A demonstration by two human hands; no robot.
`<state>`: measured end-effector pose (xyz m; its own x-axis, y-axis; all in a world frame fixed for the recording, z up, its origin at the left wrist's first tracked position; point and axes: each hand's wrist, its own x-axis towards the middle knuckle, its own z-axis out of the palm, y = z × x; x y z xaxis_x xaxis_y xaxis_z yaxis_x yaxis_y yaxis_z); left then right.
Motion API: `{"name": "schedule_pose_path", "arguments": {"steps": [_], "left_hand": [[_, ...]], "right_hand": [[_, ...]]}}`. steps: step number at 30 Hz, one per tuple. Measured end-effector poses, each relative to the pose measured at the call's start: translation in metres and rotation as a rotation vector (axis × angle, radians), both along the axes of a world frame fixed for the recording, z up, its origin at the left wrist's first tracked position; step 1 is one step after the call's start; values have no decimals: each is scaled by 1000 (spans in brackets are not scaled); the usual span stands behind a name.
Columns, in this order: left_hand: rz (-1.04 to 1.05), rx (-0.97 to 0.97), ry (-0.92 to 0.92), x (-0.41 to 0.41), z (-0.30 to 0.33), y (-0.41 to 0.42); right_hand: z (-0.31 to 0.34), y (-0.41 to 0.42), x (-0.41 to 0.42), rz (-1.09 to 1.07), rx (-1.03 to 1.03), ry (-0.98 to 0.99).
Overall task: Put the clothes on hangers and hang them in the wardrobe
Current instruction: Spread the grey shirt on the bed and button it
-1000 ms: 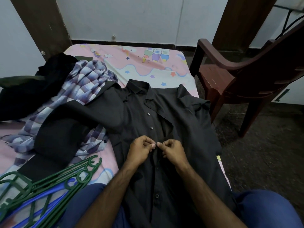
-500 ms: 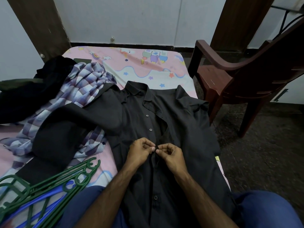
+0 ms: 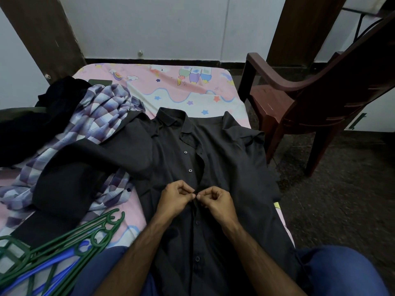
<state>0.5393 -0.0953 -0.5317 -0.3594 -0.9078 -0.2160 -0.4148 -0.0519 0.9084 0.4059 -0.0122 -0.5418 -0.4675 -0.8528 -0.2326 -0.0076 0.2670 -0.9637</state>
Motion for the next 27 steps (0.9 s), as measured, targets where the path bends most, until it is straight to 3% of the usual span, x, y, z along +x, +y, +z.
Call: {"name": "schedule_pose_path", "arguments": {"steps": [7,15,19,24,27], "left_hand": [[36,53,94,-1,-2,-3],[-35,-153,-109,-4,-16,-2],[-64,-195,-138,-6,-21,-4],[-76,-224,-117,-2,-18,-7],[-54,-409,-98,-3,-14,-23]], "right_hand": [[2,-4,1,-2,41,63],[24,-21,-16,278,236,356],[53,-45,-20,59,293,652],[47,-59,-18,67,361,705],[35,-50,-26,-28,229,486]]}}
